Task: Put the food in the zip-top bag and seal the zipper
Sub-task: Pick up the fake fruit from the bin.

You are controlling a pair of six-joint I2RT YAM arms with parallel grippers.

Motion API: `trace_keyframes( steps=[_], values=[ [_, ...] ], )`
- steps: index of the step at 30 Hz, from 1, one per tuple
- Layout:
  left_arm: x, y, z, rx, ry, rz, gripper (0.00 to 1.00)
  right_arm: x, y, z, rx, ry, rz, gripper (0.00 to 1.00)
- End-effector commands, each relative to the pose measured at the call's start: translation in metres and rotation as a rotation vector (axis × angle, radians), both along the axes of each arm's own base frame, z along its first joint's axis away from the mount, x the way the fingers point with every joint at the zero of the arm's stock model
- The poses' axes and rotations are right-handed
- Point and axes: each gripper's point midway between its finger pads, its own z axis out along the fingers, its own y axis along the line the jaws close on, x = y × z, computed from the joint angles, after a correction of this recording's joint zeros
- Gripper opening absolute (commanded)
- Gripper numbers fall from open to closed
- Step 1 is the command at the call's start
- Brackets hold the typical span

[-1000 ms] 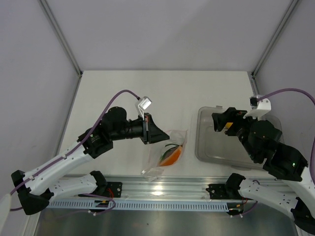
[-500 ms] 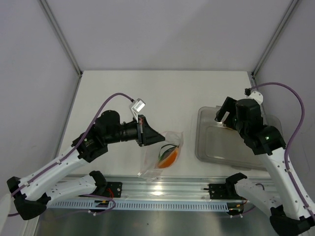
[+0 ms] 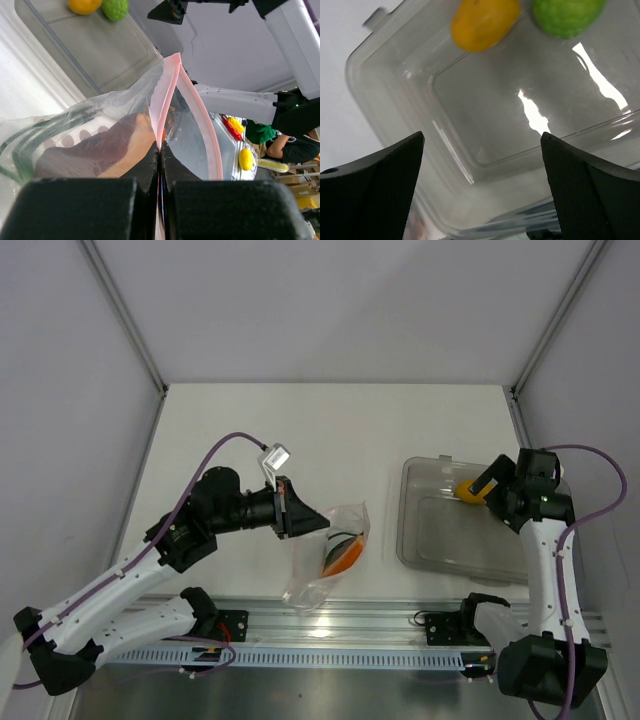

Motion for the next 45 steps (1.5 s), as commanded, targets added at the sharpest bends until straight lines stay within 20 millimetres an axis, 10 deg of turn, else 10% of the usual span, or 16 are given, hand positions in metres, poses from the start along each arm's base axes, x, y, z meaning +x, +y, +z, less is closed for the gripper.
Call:
trace_keyframes(
  steps=[1, 21, 45],
  values=[
    [-0.003, 0.0, 0.01, -0.045, -0.025, -0.03, 0.01, 0.0, -0.032, -0.012, -0.039, 0.005, -0.085, 0.99],
    [-0.009, -0.021, -0.002, -0.093, -0.003, -0.159, 0.01, 0.022, -0.111, -0.059, 0.035, -0.001, -0.457, 0.99],
    [-0.004, -0.037, 0.001, -0.102, 0.012, -0.211, 0.0, 0.067, -0.137, -0.115, 0.009, 0.037, -0.426, 0.99]
  ],
)
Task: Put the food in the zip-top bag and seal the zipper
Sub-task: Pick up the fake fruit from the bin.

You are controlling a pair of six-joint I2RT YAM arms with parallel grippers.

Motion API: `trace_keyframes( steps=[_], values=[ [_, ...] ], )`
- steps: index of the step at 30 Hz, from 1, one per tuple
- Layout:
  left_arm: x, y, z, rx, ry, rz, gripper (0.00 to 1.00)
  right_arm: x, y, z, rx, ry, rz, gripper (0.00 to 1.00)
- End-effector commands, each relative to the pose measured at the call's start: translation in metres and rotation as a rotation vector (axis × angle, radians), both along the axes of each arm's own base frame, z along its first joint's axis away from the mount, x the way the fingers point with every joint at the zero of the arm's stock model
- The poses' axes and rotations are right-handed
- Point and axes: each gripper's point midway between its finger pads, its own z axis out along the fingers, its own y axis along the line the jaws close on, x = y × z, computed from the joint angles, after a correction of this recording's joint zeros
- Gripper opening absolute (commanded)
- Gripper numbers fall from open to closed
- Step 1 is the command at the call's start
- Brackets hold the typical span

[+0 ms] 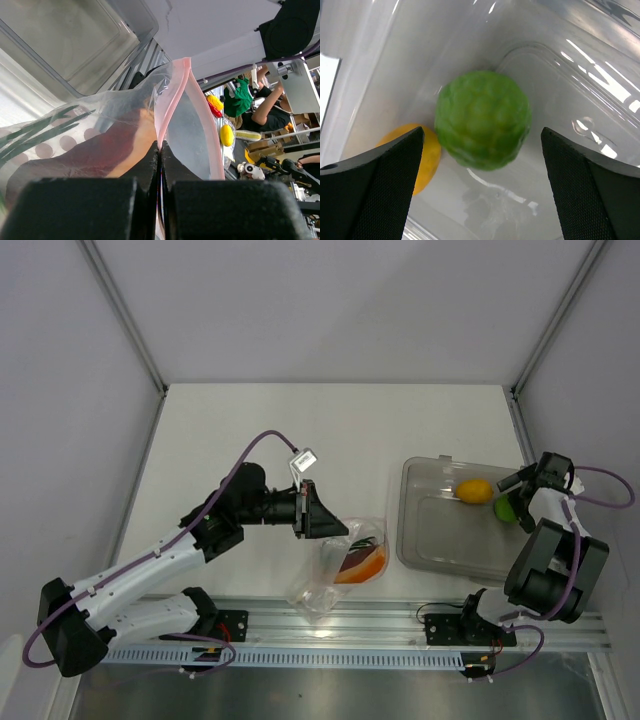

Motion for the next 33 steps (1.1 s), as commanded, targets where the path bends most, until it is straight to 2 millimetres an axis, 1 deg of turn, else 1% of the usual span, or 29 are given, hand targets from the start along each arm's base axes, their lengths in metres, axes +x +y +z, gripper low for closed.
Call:
trace_keyframes(
  steps=[1, 5, 6, 9, 12, 13, 15, 16, 21, 22, 24, 25, 27, 28, 30, 31, 33],
  values=[
    [-0.001, -0.002, 0.028, -0.06, -0.047, -0.022, 0.01, 0.016, -0.011, 0.002, -0.032, -0.04, 0.005, 0.99],
    [0.0, -0.004, 0.029, -0.058, -0.049, -0.034, 0.01, 0.019, -0.012, -0.009, -0.016, -0.029, -0.005, 0.99],
    [0.001, -0.006, 0.028, -0.053, -0.041, -0.037, 0.01, 0.019, -0.012, -0.014, -0.01, -0.015, -0.006, 1.0],
    [0.002, -0.009, 0.026, -0.052, -0.032, -0.05, 0.0, 0.018, -0.014, -0.021, -0.009, 0.007, -0.013, 0.99],
    [0.001, -0.011, 0.021, -0.043, -0.016, -0.066, 0.01, 0.018, -0.013, -0.024, -0.008, 0.008, -0.014, 0.94],
    [0.0, -0.012, 0.02, -0.04, -0.012, -0.072, 0.01, 0.017, -0.012, -0.025, -0.007, 0.011, -0.011, 0.9],
    [0.001, -0.012, 0.018, -0.033, -0.007, -0.069, 0.0, 0.017, -0.01, -0.026, 0.0, 0.01, -0.003, 0.86],
    [0.001, -0.012, 0.017, -0.031, -0.005, -0.069, 0.01, 0.016, -0.009, -0.028, 0.001, 0.011, -0.001, 0.81],
    [0.001, -0.011, 0.018, -0.035, -0.008, -0.063, 0.01, 0.014, -0.002, -0.034, 0.023, 0.016, 0.026, 0.67],
    [0.002, -0.011, 0.018, -0.035, -0.009, -0.06, 0.01, 0.014, -0.001, -0.034, 0.026, 0.013, 0.03, 0.61],
    [0.001, -0.01, 0.018, -0.031, -0.006, -0.059, 0.0, 0.013, 0.002, -0.031, 0.027, 0.002, 0.038, 0.53],
    [0.001, -0.01, 0.017, -0.03, -0.005, -0.057, 0.01, 0.013, 0.003, -0.03, 0.026, -0.002, 0.043, 0.47],
    [0.001, -0.01, 0.018, -0.032, -0.006, -0.057, 0.01, 0.012, 0.004, -0.025, 0.02, -0.019, 0.054, 0.4],
    [0.0, -0.009, 0.018, -0.034, -0.005, -0.058, 0.01, 0.013, 0.006, -0.023, 0.022, -0.025, 0.062, 0.32],
    [-0.001, -0.009, 0.018, -0.037, 0.002, -0.058, 0.01, 0.011, 0.007, -0.019, 0.018, -0.032, 0.065, 0.26],
    [-0.001, -0.008, 0.019, -0.042, 0.001, -0.057, 0.01, 0.011, 0.009, -0.019, 0.025, -0.033, 0.075, 0.19],
    [-0.003, -0.007, 0.018, -0.046, 0.01, -0.056, 0.01, 0.011, 0.012, -0.014, 0.024, -0.048, 0.085, 0.14]
  ],
)
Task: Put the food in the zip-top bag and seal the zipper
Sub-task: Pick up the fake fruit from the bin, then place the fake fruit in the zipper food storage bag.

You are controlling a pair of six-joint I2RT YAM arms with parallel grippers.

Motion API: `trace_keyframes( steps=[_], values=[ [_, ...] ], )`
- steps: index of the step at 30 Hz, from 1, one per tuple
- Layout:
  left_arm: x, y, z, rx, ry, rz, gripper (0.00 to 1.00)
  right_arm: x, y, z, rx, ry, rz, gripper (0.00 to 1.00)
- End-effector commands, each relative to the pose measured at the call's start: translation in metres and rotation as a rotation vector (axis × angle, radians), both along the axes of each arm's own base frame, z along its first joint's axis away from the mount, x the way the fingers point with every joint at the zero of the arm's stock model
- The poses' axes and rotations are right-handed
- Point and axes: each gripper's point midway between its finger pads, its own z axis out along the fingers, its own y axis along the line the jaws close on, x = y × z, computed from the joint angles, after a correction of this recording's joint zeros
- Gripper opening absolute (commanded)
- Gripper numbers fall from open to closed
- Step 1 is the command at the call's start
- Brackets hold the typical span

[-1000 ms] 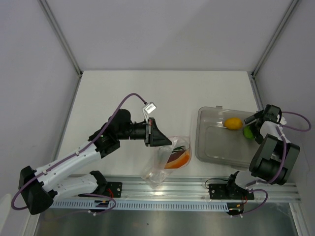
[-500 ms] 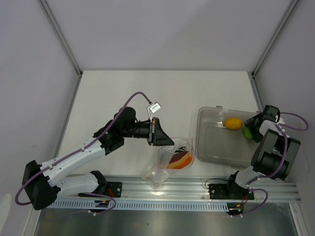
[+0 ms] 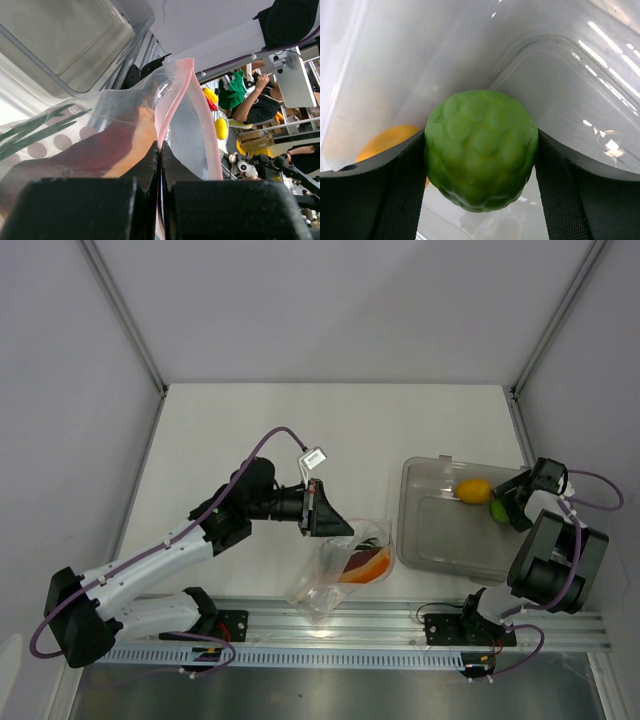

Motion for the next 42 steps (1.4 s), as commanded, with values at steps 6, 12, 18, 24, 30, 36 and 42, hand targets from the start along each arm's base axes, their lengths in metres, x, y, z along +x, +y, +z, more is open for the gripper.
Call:
trace_keyframes(
  steps=[6, 12, 18, 24, 30, 36, 42],
  values=[
    [-0.003, 0.003, 0.019, -0.063, -0.015, 0.0, 0.01, -0.001, 0.011, 0.025, -0.02, -0.059, 0.054, 0.0],
    [-0.001, 0.003, 0.013, -0.051, -0.008, 0.015, 0.0, -0.006, 0.024, 0.044, -0.041, -0.089, 0.092, 0.0],
    [0.001, 0.004, 0.012, -0.041, -0.014, 0.032, 0.01, -0.007, 0.044, 0.073, -0.042, -0.162, 0.155, 0.0],
    [0.005, 0.004, 0.012, -0.037, -0.016, 0.053, 0.01, -0.01, 0.066, 0.102, -0.044, -0.232, 0.221, 0.0],
    [0.004, 0.002, 0.016, -0.05, 0.002, 0.048, 0.01, -0.013, 0.087, 0.129, -0.04, -0.284, 0.289, 0.0],
    [0.006, 0.002, 0.014, -0.044, 0.008, 0.056, 0.01, -0.02, 0.116, 0.156, -0.009, -0.366, 0.381, 0.0],
    [0.009, 0.001, 0.009, -0.031, 0.017, 0.068, 0.01, -0.023, 0.185, 0.2, 0.035, -0.473, 0.634, 0.0]
  ],
)
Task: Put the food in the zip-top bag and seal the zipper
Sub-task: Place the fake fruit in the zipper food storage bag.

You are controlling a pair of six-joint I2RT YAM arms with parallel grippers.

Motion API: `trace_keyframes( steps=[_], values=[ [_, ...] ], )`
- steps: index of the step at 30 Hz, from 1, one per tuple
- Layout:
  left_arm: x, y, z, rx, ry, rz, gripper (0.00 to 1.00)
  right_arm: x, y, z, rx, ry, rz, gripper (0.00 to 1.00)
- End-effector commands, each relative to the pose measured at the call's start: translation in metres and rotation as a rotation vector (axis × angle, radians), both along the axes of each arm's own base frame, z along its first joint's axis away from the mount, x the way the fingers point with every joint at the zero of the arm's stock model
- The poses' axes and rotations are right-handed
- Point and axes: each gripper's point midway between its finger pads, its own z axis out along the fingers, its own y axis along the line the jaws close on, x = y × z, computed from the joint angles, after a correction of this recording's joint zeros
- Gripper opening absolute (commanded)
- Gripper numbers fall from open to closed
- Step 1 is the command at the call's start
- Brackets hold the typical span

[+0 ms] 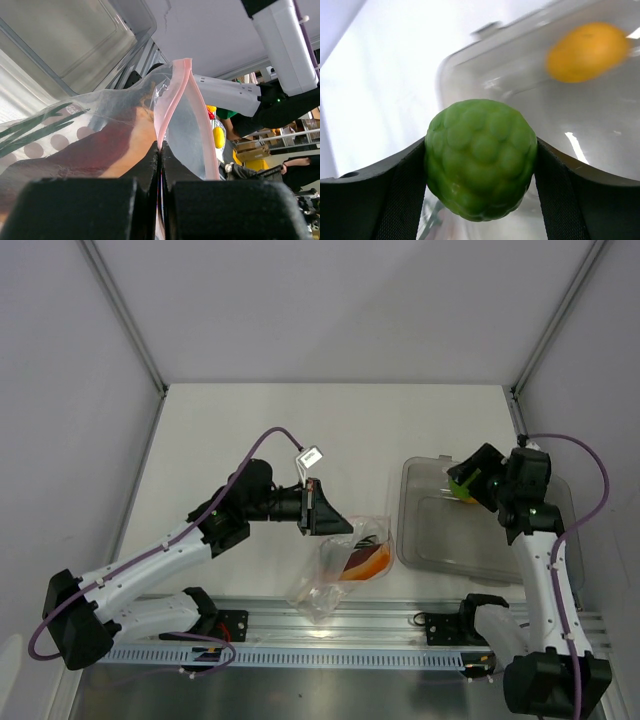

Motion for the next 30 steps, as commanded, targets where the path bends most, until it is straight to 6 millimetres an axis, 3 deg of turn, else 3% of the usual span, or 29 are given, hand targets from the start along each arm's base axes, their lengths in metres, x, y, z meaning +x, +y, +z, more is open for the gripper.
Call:
trace_keyframes(
  steps=[1, 3, 9, 10, 16, 20, 30],
  values=[
    [0.005, 0.0, 0.007, -0.019, -0.008, 0.024, 0.0, 0.001, 0.041, 0.055, 0.018, -0.127, 0.163, 0.0],
    [0.006, 0.0, 0.008, -0.021, -0.008, 0.026, 0.01, -0.006, 0.066, 0.067, 0.025, -0.147, 0.255, 0.0],
    [0.005, 0.002, 0.005, -0.013, 0.0, 0.034, 0.01, -0.03, 0.118, 0.124, 0.053, -0.296, 0.466, 0.0],
    [0.005, 0.002, 0.004, -0.009, 0.003, 0.035, 0.01, -0.039, 0.136, 0.136, 0.071, -0.335, 0.544, 0.0],
    [0.005, 0.005, 0.001, -0.003, 0.001, 0.05, 0.01, -0.083, 0.185, 0.173, 0.083, -0.476, 0.791, 0.0],
    [0.005, 0.006, 0.005, -0.011, -0.008, 0.053, 0.01, -0.117, 0.219, 0.183, 0.094, -0.528, 0.976, 0.0],
    [0.004, 0.009, 0.007, 0.003, -0.005, 0.064, 0.01, -0.158, 0.276, 0.173, -0.03, -0.538, 1.168, 0.0]
  ],
)
